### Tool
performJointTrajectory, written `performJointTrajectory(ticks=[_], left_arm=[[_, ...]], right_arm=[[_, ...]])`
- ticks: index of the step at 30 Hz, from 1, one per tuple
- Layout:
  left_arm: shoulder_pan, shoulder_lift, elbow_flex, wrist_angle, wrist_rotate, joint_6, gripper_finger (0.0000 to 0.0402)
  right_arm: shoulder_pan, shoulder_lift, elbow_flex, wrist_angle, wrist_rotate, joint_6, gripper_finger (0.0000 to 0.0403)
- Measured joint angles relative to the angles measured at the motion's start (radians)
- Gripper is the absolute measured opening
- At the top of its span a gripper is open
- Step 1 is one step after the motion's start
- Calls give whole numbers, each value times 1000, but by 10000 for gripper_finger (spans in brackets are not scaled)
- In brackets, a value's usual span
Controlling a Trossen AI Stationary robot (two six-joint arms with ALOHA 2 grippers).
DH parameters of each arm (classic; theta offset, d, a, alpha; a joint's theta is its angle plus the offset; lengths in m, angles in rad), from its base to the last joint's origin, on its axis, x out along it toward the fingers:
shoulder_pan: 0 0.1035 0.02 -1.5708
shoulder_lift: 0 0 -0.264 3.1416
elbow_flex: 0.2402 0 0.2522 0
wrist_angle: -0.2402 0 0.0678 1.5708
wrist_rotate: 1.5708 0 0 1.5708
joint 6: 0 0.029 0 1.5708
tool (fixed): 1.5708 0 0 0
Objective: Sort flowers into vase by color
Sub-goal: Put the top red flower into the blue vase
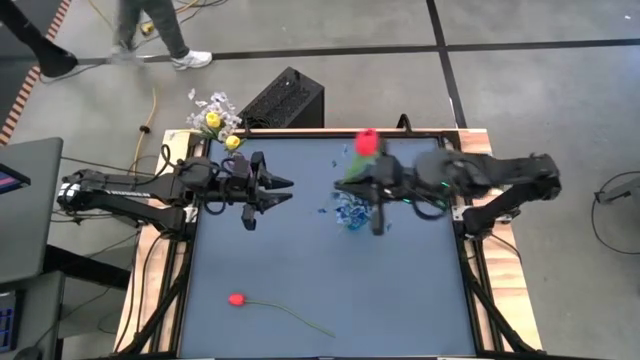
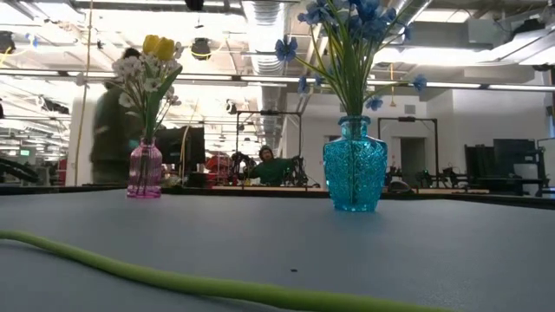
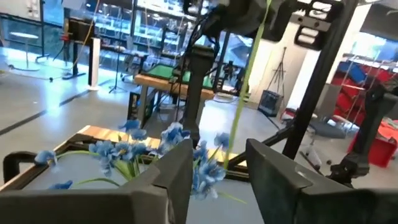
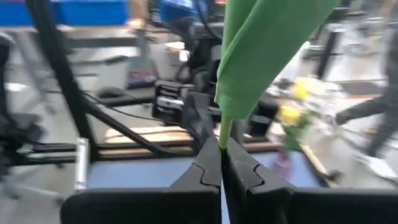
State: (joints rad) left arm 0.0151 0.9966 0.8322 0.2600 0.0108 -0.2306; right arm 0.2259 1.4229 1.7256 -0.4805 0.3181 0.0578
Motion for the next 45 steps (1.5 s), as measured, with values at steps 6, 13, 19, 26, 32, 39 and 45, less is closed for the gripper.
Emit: performJointTrajectory(ticks=[6,13,19,26,32,39,45], left_arm=[[5,0,0,-5,-14,-3,146],[42,0,0,-15,-24,-78,146],[53,0,0,-20,-8,-104,146],[53,0,0,-37,-8,-118,146],[53,0,0,-47,-8,-134,146],[53,0,0,-68,-7,-164,146],[53,0,0,-118,17,-182,146]], right_arm=[[200,-76,0,-148,376,24,23],[423,-105,0,-208,682,68,23],[619,-100,-6,-614,1012,518,23],[711,-97,-200,-1086,1148,1422,23],[618,-97,-375,-1089,1151,1630,23],[475,-96,-484,-1067,1165,1760,23],[451,-95,-588,-945,1182,1791,23]])
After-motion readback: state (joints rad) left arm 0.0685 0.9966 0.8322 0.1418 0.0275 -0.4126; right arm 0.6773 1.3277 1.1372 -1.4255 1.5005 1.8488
